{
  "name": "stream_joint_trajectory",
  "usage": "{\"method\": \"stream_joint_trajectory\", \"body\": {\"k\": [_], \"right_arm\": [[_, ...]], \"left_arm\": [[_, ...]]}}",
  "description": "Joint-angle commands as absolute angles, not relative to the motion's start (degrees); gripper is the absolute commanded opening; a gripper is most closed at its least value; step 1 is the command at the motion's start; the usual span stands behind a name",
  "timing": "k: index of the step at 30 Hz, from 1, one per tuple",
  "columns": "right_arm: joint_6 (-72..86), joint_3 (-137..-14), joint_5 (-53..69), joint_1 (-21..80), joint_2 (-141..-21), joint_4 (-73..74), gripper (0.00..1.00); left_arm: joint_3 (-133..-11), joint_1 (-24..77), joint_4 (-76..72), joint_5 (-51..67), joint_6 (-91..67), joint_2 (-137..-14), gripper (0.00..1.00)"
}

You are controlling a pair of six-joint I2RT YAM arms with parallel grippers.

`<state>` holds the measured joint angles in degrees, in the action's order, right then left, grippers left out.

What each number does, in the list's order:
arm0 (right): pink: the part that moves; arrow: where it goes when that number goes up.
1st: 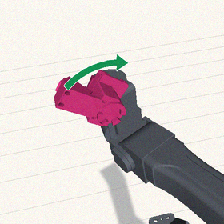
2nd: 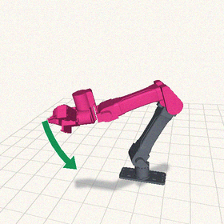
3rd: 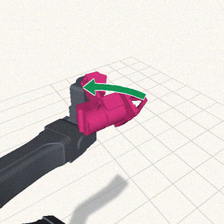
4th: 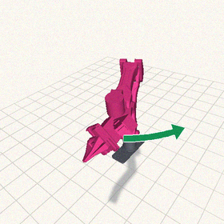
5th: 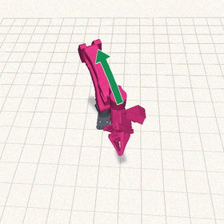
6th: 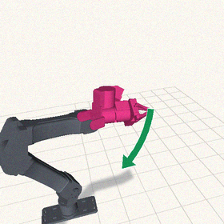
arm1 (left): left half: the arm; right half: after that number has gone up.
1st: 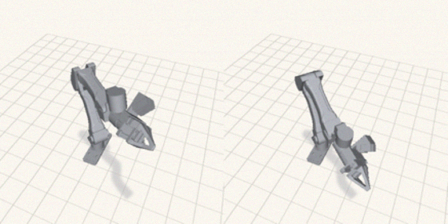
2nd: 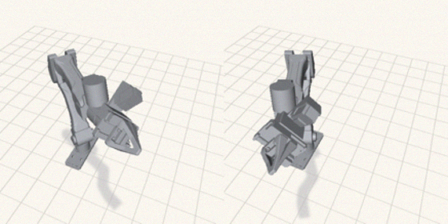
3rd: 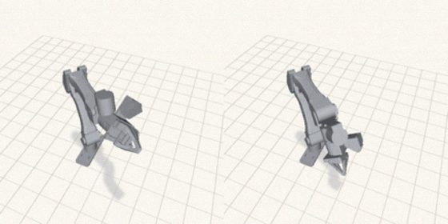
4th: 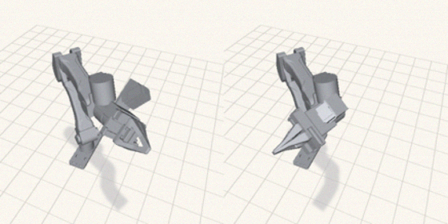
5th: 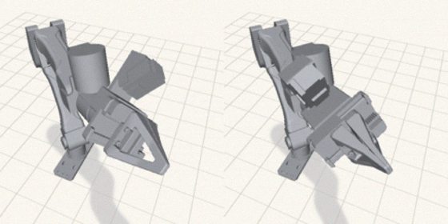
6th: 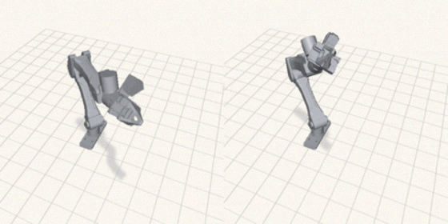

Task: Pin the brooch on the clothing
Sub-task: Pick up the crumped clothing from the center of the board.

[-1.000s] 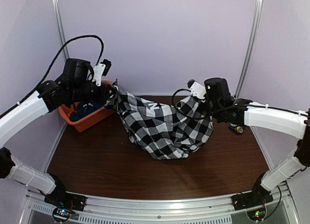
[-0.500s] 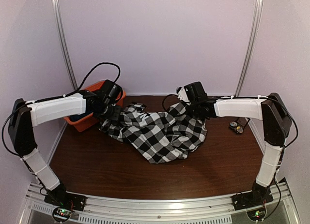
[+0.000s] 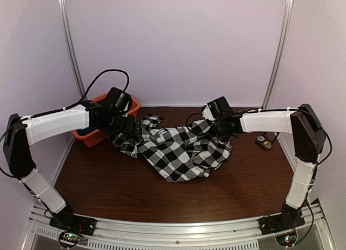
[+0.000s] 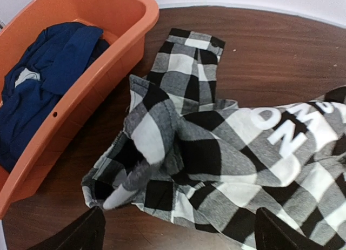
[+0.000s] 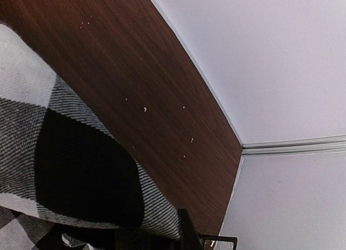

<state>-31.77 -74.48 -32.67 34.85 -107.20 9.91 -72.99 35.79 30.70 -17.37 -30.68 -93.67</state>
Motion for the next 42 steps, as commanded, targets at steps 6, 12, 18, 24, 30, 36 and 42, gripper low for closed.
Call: {"method": "stream_joint_trajectory", "body": {"k": [6, 12, 18, 24, 30, 36, 42], "right_arm": [[-29.11, -74.88, -31.54, 33.55, -105.22, 12.86, 0.0], [-28.61, -74.97, -31.44, 33.43, -105.29, 13.16, 0.0], [-28.63, -75.02, -31.64, 33.32, -104.75, 13.35, 0.0], [-28.75, -74.49, -32.22, 33.19, -104.1, 13.2, 0.0], [-28.74, -74.36, -32.19, 33.02, -103.87, 12.85, 0.0], [-28.65, -74.27, -32.12, 33.04, -104.02, 12.51, 0.0], [-28.56, -73.93, -32.19, 33.0, -103.81, 12.38, 0.0]], "left_arm": [[-55.29, 40.51, 15.87, 1.71, -46.19, -80.89, 0.95], [-50.09, 40.52, 8.89, 5.46, -51.04, -83.14, 0.85], [-47.89, 40.52, -0.71, 9.28, -54.5, -89.07, 0.79], [-49.24, 40.52, -4.12, 12.29, -56.03, -94.3, 0.7], [-48.96, 40.52, -4.13, 10.56, -55.49, -95.25, 0.64], [-49.42, 40.52, -5.29, 9.31, -54.48, -96.39, 0.52], [-50.35, 40.52, -5.82, 10.32, -54.04, -97.94, 0.45]]}}
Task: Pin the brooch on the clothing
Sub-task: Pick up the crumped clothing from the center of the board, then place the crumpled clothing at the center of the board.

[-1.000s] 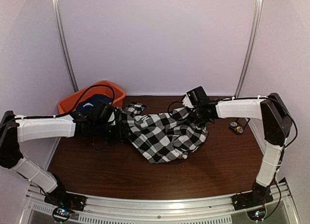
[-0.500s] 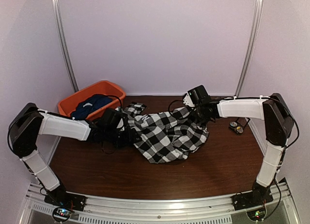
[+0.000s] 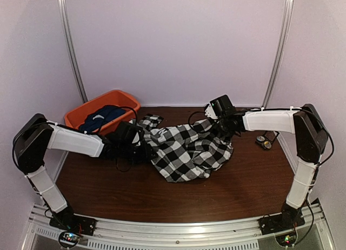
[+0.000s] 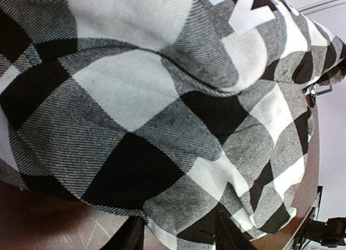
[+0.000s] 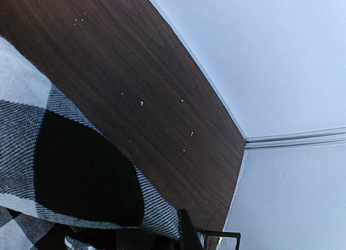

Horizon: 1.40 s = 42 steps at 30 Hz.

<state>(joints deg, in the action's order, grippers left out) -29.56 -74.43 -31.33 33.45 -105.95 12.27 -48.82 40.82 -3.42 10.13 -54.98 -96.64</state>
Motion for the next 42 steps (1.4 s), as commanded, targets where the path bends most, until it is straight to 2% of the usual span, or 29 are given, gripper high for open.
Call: {"method": "stream_joint_trajectory", "body": {"k": [1, 4, 6, 8, 16, 23, 29, 37, 42], "right_arm": [[-28.56, -73.92, -32.3, 32.89, -103.72, 12.38, 0.0], [-28.56, -74.0, -32.31, 32.96, -103.55, 12.39, 0.0], [-28.62, -74.0, -32.44, 32.91, -103.52, 12.27, 0.0], [-28.65, -74.02, -32.55, 32.93, -103.7, 12.13, 0.0], [-28.7, -74.53, -33.25, 32.37, -103.7, 10.86, 0.0], [-30.14, -77.48, -33.47, 32.21, -101.3, 11.01, 0.0], [-34.41, -76.98, -29.75, 32.83, -96.83, 14.81, 0.0], [-45.1, -63.32, -19.02, 41.85, -82.8, 24.06, 0.0], [-44.69, -59.19, -16.87, 48.11, -80.93, 33.7, 0.0]], "left_arm": [[-50.36, 40.52, -5.74, 10.26, -53.81, -97.99, 0.44], [-50.23, 40.52, -5.78, 10.03, -53.54, -98.17, 0.33], [-50.1, 40.52, -6.26, 10.17, -53.6, -98.1, 0.2], [-50.15, 40.52, -6.87, 10.56, -53.58, -97.75, 0.01], [-53.61, 40.52, -4.98, 8.32, -49.66, -88.39, 0.0], [-59.49, 40.52, 7.5, -2.45, -41.33, -72.82, 0.0], [-58.9, 40.52, 15.75, -7.07, -37.65, -59.73, 0.0], [-52.63, 40.52, 31.4, -7.01, -37.66, -44.99, 0.0], [-47.37, 40.52, 41.47, -8.56, -40.65, -38.91, 0.0]]}}
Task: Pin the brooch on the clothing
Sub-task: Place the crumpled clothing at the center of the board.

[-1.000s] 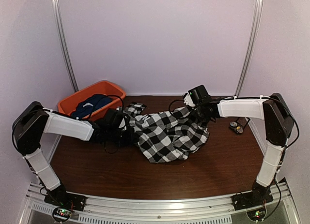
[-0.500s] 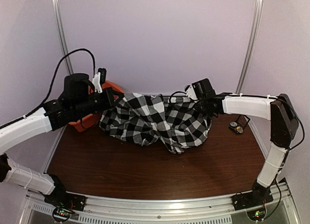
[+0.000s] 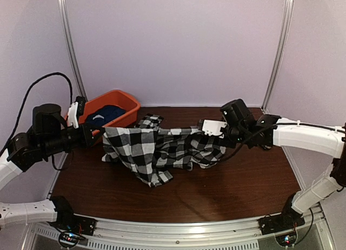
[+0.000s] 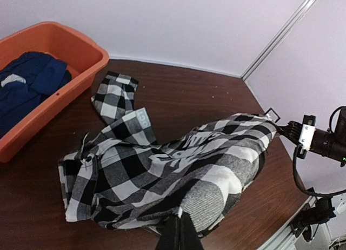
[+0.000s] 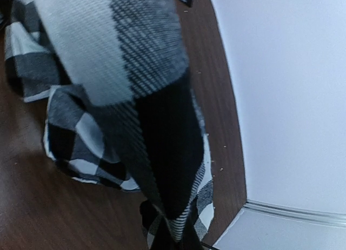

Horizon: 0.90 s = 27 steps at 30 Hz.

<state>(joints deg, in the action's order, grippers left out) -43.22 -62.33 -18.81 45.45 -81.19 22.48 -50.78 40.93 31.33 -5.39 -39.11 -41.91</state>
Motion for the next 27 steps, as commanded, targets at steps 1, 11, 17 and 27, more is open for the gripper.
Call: {"method": "stream_joint_trajectory", "body": {"k": [1, 11, 17, 27], "right_arm": [[-43.75, -59.08, -16.61, 48.84, -81.22, 35.26, 0.01], [-38.67, -58.91, -6.13, 52.12, -85.7, 46.24, 0.01], [-38.29, -59.11, -5.39, 53.69, -88.39, 50.63, 0.11], [-37.86, -63.1, -6.78, 52.88, -85.38, 50.32, 0.53]], "left_arm": [[-46.19, 40.52, 43.13, -8.71, -41.51, -38.57, 0.0], [-42.54, 40.96, 47.37, -2.29, -43.92, -47.28, 0.0], [-41.98, 41.04, 43.88, 12.01, -40.26, -49.99, 0.04], [-52.04, 40.96, 46.54, 12.46, -33.22, -46.71, 0.97]]}}
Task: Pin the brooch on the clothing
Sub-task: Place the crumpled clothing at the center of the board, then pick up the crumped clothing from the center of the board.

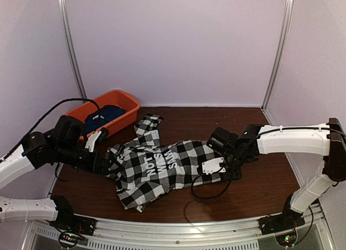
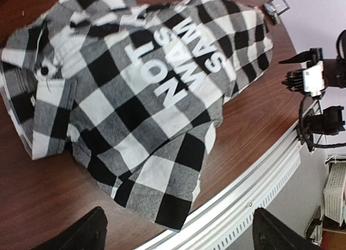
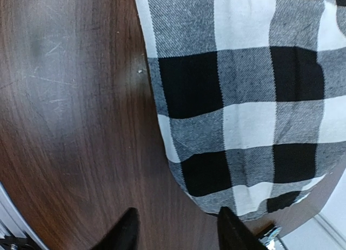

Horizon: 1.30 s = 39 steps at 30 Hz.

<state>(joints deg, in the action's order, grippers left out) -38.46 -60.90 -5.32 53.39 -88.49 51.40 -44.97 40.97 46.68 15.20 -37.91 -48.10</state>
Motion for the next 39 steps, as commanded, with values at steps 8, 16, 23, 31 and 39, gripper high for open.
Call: {"method": "stream_joint_trajectory", "body": {"k": [8, 16, 23, 31, 39], "right_arm": [[-43.25, -65.89, -6.62, 43.2, -85.64, 43.72, 0.66], [-45.98, -71.86, -0.77, 37.26, -94.52, 46.04, 0.65], [-48.01, -72.33, 5.06, 37.14, -99.2, 46.81, 0.63], [-48.94, -68.81, 3.9, 37.08, -99.9, 45.25, 0.62], [-49.13, -65.91, 1.69, 37.06, -100.52, 43.5, 0.62]], "left_arm": [[-60.35, 41.01, 47.71, 4.72, -20.65, -64.38, 0.98], [-69.86, 43.62, 49.9, 6.9, -6.05, -79.84, 0.98], [-69.54, 52.07, 50.85, -2.22, -1.97, -88.92, 0.94], [-65.23, 53.46, 47.05, -2.39, -1.53, -93.62, 0.91], [-65.48, 53.52, 44.43, -2.31, -1.15, -97.03, 0.87]]}}
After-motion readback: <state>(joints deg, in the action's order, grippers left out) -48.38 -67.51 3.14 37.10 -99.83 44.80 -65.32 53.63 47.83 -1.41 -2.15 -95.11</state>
